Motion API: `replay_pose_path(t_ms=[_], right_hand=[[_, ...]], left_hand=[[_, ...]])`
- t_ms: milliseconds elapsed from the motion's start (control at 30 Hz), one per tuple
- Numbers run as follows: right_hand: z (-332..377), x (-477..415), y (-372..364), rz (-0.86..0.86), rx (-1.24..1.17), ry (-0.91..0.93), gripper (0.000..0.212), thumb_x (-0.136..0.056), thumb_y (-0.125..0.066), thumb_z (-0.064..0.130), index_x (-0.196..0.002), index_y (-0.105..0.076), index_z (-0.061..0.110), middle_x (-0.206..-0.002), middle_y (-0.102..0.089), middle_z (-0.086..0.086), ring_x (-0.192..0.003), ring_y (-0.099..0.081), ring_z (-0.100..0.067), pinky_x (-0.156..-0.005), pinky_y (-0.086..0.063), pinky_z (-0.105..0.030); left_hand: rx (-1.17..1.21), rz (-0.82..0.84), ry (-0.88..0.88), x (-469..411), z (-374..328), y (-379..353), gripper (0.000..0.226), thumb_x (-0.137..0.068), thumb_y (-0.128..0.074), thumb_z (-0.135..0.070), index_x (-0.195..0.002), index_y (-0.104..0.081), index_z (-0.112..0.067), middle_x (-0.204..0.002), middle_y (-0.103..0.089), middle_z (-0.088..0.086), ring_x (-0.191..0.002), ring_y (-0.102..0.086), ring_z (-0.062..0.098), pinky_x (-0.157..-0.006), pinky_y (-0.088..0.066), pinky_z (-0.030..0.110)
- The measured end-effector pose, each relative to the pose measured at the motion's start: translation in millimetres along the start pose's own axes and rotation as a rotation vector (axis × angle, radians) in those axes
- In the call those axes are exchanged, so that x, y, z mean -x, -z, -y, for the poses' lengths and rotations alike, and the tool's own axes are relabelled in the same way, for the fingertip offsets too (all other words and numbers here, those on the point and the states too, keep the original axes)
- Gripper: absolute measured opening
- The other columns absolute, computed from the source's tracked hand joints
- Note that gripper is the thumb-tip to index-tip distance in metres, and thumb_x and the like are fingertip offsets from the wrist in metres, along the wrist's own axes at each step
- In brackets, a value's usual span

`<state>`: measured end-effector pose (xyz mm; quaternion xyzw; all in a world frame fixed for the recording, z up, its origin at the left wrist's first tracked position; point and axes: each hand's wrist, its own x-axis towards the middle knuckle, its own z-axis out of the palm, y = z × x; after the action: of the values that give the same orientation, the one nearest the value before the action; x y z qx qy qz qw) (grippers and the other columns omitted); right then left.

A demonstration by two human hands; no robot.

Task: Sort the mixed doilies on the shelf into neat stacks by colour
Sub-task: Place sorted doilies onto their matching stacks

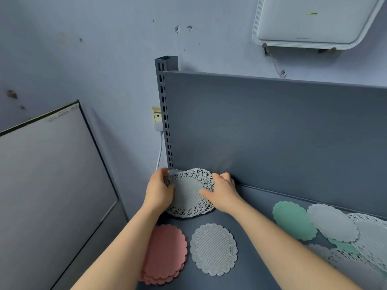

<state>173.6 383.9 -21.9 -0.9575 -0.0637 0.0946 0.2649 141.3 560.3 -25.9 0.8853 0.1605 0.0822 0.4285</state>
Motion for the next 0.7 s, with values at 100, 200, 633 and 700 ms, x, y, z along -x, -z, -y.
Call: replay_pose_path(t_ms=[100,200,633,700], right_hand=[[0,4,1,-0.051,-0.014,0.013,0.051,-0.083,-0.061,0.041,-0.119,-0.046,0.008,-0.128,-0.043,-0.012,-0.121,-0.040,-0.030,-0.102,-0.037,-0.038],[2,18,9,-0.134,-0.042,0.057,0.064,-0.084,-0.064,0.039,-0.135,-0.038,0.009,-0.134,-0.044,-0.009,-0.126,-0.041,-0.026,-0.102,-0.039,-0.038],[-91,159,108,-0.498,0.144,0.017,0.039,-0.095,-0.051,0.030,-0.131,-0.054,0.016,-0.137,-0.054,0.004,-0.126,-0.048,-0.017,-0.104,-0.038,-0.030],[-118,187,120,-0.538,0.160,-0.050,0.038,-0.094,-0.052,0.029,-0.129,-0.056,0.017,-0.134,-0.056,0.003,-0.123,-0.050,-0.019,-0.102,-0.039,-0.030]], left_hand=[[-0.124,0.016,-0.062,-1,0,-1,0.044,-0.089,-0.053,-0.005,-0.133,-0.048,-0.008,-0.135,-0.050,0.010,-0.125,-0.046,0.026,-0.104,-0.034,0.031],[-0.221,0.005,-0.104,0,-3,2,0.042,-0.091,-0.050,-0.009,-0.133,-0.048,-0.007,-0.138,-0.048,0.012,-0.127,-0.042,0.030,-0.106,-0.034,0.038],[-0.239,0.051,-0.764,123,-115,-61,0.025,-0.090,-0.056,-0.030,-0.106,-0.068,-0.016,-0.102,-0.068,0.002,-0.097,-0.060,0.027,-0.082,-0.049,0.034],[-0.232,0.109,-0.856,147,-134,-86,0.025,-0.090,-0.056,-0.032,-0.106,-0.068,-0.018,-0.101,-0.068,0.001,-0.096,-0.060,0.026,-0.080,-0.049,0.035]])
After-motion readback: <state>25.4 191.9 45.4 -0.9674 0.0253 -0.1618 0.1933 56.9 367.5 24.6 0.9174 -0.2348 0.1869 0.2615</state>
